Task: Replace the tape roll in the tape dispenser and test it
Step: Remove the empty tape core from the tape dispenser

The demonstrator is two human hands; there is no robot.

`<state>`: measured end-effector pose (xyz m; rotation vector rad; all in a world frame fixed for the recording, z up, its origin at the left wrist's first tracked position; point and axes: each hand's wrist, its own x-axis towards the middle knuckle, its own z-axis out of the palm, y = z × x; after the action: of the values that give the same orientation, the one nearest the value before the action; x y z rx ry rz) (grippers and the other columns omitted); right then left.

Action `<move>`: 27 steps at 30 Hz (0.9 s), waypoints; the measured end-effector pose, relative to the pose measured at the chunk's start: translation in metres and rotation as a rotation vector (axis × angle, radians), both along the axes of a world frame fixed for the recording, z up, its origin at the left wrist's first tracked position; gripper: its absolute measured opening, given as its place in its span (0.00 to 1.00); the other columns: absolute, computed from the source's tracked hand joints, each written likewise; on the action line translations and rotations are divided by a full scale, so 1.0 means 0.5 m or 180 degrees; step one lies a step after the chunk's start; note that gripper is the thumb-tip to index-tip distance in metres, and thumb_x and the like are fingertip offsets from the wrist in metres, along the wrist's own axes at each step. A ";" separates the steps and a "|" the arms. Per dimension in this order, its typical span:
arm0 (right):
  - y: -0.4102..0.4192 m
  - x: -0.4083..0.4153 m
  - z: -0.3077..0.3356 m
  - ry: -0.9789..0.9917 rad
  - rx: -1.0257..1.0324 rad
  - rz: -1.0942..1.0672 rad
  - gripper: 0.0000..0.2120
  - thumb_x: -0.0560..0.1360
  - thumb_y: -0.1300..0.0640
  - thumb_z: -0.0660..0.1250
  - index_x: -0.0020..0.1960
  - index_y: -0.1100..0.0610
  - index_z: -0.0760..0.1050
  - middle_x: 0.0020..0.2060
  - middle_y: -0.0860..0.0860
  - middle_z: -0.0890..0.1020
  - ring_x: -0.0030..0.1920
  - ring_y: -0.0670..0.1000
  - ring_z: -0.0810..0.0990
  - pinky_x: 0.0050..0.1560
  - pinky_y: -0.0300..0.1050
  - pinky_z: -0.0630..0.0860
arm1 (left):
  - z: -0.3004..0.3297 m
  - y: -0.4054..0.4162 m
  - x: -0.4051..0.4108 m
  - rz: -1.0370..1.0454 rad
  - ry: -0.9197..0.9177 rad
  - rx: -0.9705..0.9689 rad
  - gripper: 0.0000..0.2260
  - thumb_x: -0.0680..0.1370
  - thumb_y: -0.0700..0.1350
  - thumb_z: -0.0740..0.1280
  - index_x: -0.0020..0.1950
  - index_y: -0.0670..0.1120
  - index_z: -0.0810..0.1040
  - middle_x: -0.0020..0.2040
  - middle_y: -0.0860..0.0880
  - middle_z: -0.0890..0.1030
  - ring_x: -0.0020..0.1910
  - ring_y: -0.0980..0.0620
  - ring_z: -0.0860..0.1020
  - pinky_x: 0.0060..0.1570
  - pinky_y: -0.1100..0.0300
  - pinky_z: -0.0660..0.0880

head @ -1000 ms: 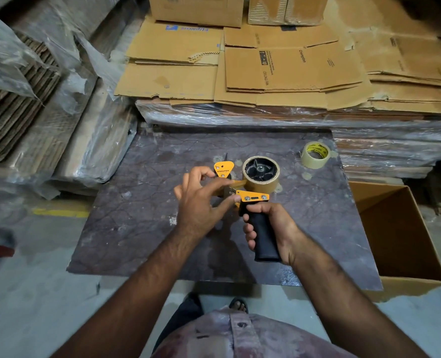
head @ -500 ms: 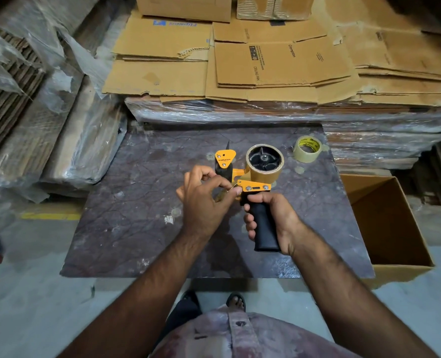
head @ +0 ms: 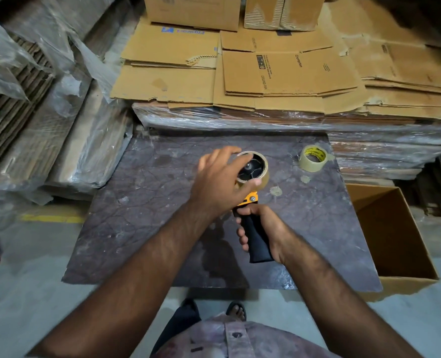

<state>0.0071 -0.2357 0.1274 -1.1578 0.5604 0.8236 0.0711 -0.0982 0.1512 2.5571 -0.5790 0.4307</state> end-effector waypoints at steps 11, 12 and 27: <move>0.057 0.029 -0.016 0.0091 -0.0035 0.0199 0.13 0.75 0.52 0.62 0.36 0.57 0.74 0.28 0.53 0.74 0.25 0.51 0.71 0.27 0.40 0.70 | 0.019 0.022 0.130 -0.0907 0.0665 0.1515 0.34 0.69 0.63 0.74 0.73 0.60 0.69 0.69 0.49 0.72 0.68 0.46 0.69 0.63 0.45 0.69; 0.057 0.031 -0.019 0.0099 -0.0039 0.0180 0.13 0.75 0.51 0.62 0.36 0.57 0.74 0.28 0.53 0.74 0.26 0.51 0.71 0.27 0.40 0.70 | 0.022 0.027 0.139 -0.1247 0.0685 0.1551 0.33 0.69 0.58 0.76 0.73 0.59 0.70 0.70 0.50 0.71 0.69 0.47 0.68 0.63 0.45 0.71; 0.012 -0.008 -0.157 0.0595 -0.0137 -0.0791 0.12 0.74 0.50 0.62 0.37 0.56 0.75 0.28 0.52 0.75 0.25 0.51 0.72 0.28 0.40 0.71 | -0.124 0.015 0.125 -0.1544 0.0978 0.1183 0.38 0.73 0.42 0.74 0.79 0.57 0.61 0.82 0.49 0.57 0.81 0.46 0.55 0.76 0.38 0.57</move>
<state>0.0029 -0.2297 0.0489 -1.0308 0.8622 0.7111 0.1337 -0.0908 0.0890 2.6144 -1.2064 -0.2568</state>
